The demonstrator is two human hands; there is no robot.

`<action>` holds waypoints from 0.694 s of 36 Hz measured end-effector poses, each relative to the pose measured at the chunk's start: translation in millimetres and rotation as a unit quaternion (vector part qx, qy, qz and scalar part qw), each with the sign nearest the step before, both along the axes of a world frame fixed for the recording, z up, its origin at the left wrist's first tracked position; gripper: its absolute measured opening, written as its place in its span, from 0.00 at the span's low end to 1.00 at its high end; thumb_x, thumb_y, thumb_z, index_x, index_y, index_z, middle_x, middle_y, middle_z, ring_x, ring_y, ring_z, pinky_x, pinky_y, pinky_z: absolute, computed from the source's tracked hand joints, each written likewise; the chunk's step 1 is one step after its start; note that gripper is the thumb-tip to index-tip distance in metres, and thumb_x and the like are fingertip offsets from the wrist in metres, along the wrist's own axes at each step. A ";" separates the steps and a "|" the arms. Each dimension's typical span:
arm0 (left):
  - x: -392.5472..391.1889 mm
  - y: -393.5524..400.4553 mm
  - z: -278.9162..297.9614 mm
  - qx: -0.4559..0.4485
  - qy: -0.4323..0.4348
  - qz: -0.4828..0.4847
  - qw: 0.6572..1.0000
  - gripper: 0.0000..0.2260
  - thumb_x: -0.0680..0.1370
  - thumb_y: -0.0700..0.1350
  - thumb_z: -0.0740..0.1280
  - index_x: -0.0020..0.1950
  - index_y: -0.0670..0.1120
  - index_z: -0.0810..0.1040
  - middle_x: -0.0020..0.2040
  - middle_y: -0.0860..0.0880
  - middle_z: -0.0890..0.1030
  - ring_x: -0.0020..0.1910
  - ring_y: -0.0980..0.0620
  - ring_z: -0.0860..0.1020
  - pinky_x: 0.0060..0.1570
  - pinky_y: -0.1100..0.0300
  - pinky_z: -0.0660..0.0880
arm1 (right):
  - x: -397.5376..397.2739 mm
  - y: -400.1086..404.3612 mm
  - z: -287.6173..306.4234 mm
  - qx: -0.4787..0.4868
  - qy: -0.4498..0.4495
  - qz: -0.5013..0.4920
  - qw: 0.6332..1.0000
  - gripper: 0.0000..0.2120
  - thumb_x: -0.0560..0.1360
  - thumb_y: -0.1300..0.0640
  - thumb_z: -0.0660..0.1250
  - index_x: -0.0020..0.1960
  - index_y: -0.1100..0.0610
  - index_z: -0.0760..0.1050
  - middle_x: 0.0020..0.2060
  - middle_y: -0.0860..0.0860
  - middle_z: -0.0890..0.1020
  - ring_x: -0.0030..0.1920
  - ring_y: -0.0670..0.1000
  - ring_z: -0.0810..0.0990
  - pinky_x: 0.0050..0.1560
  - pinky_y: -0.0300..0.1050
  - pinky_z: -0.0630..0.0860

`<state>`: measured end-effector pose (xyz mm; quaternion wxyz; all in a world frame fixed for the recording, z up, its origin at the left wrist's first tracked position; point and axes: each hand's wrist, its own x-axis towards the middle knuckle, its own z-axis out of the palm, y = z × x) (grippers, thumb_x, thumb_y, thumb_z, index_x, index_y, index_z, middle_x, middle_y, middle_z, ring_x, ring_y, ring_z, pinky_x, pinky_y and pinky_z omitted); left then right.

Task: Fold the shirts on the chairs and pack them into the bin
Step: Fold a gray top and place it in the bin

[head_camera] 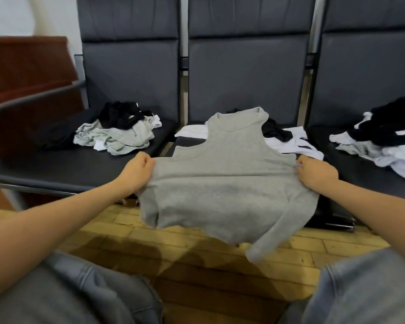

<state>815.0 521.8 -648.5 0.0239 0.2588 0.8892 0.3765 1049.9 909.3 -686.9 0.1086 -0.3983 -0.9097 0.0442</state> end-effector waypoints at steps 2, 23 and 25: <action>-9.0 -11.3 0.3 -0.156 0.141 -0.073 0.975 0.09 0.83 0.48 0.57 0.48 0.43 0.66 0.33 0.47 0.74 0.32 0.47 0.72 0.34 0.52 0.65 | 4.9 2.6 -0.8 0.014 -0.007 0.006 1.000 0.11 0.80 0.60 0.58 0.62 0.59 0.71 0.58 0.58 0.79 0.55 0.61 0.77 0.48 0.48 0.68; 18.3 59.6 -24.4 -0.175 0.256 -0.146 0.939 0.18 0.76 0.43 0.57 0.64 0.42 0.74 0.63 0.42 0.72 0.63 0.41 0.69 0.60 0.48 0.68 | -15.2 -11.6 11.7 -0.080 0.073 0.116 0.987 0.09 0.81 0.52 0.60 0.50 0.57 0.75 0.37 0.50 0.77 0.45 0.55 0.77 0.44 0.47 0.68; 33.2 75.2 -23.8 -0.145 0.214 -0.198 0.945 0.24 0.73 0.47 0.52 0.64 0.42 0.75 0.64 0.43 0.74 0.64 0.43 0.70 0.63 0.51 0.66 | -13.9 -15.7 13.8 -0.071 0.036 0.118 0.990 0.09 0.81 0.52 0.60 0.49 0.57 0.75 0.39 0.51 0.76 0.45 0.54 0.75 0.42 0.46 0.65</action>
